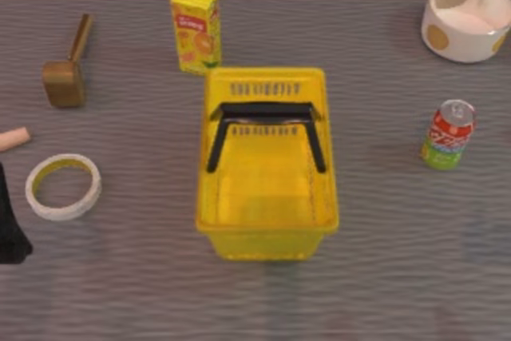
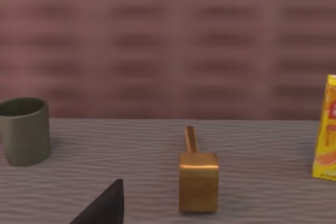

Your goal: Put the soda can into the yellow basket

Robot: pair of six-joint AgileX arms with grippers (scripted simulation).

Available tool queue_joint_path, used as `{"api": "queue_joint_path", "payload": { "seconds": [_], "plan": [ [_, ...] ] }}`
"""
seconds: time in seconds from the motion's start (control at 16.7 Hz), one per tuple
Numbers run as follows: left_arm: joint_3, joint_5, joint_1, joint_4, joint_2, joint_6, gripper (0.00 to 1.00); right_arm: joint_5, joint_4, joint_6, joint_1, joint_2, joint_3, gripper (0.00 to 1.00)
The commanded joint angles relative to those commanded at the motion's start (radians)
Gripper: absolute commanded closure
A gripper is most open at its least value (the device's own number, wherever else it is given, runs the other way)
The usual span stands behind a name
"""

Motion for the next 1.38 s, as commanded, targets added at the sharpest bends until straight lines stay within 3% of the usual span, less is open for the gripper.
{"api": "queue_joint_path", "payload": {
  "seconds": [0.24, 0.54, 1.38],
  "plan": [
    [0.0, 0.0, 0.0, 0.0, 0.0, 0.0, 0.0, -0.003, -0.021, -0.01, 0.006, 0.031, 0.03, 0.0],
    [0.0, 0.0, 0.0, 0.0, 0.0, 0.0, 0.0, -0.011, -0.185, -0.088, 0.04, 0.292, 0.272, 0.0],
    [0.0, 0.0, 0.0, 0.0, 0.0, 0.0, 0.0, 0.004, -0.95, -0.442, 0.149, 1.751, 1.474, 0.0]
  ]
}}
